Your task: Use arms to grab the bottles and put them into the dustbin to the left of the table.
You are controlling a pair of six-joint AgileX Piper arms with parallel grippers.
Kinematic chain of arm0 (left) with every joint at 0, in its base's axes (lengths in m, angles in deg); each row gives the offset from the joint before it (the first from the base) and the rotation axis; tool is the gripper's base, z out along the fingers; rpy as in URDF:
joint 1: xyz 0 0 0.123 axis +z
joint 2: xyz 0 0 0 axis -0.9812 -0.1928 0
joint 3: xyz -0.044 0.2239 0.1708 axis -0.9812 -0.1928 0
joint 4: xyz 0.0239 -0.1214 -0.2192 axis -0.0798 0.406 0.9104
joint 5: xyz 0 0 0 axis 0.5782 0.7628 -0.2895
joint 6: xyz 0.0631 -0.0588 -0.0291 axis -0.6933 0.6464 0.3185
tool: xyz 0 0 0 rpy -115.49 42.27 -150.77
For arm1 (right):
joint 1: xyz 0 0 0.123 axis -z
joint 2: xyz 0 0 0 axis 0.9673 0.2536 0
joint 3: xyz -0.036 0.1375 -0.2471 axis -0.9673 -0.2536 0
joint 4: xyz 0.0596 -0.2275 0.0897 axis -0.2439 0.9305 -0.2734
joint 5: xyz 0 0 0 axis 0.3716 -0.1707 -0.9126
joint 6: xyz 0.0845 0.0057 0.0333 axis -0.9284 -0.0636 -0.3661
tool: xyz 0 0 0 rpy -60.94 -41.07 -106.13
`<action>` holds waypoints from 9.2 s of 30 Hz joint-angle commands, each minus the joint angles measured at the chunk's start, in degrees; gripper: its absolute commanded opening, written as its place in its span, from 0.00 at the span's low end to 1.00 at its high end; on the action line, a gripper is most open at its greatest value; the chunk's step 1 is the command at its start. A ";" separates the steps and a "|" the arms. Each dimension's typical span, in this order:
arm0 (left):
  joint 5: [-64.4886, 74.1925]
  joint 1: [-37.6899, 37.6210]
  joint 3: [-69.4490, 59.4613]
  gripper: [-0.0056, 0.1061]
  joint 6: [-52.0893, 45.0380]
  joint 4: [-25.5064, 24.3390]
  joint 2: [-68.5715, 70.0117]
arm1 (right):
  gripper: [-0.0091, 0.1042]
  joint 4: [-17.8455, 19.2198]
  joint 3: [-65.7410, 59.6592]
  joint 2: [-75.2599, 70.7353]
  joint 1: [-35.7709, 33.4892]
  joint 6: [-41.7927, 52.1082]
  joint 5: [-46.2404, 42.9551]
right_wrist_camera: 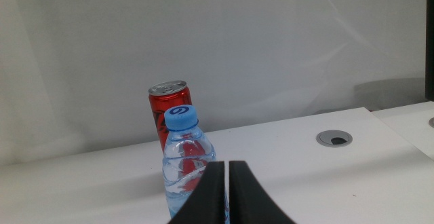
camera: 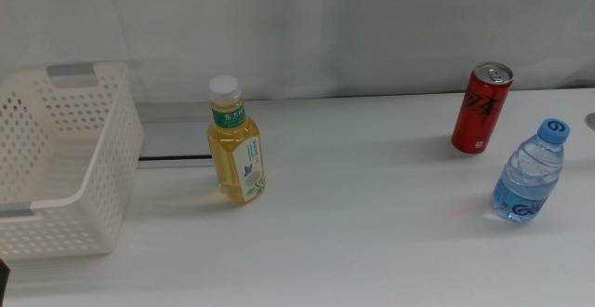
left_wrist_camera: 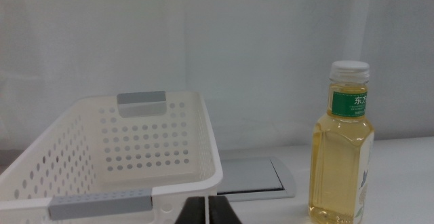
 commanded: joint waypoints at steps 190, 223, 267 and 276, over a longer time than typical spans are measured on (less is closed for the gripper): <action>35.34 4.92 80.69 0.02 2.98 -7.10 -82.24 | 0.99 -0.63 -2.12 -1.81 0.29 -5.69 -3.83; 37.15 8.27 80.69 0.02 4.54 -2.06 -110.73 | 0.99 -0.63 -2.12 -1.81 0.29 -5.69 -4.69; 35.18 8.27 80.69 0.88 2.39 -3.56 -76.82 | 0.99 -0.15 -2.12 -1.81 0.29 -5.53 -4.69; 38.67 2.53 79.75 0.88 -2.15 1.92 -62.60 | 0.99 -0.15 -1.99 -1.81 0.29 -5.37 -7.39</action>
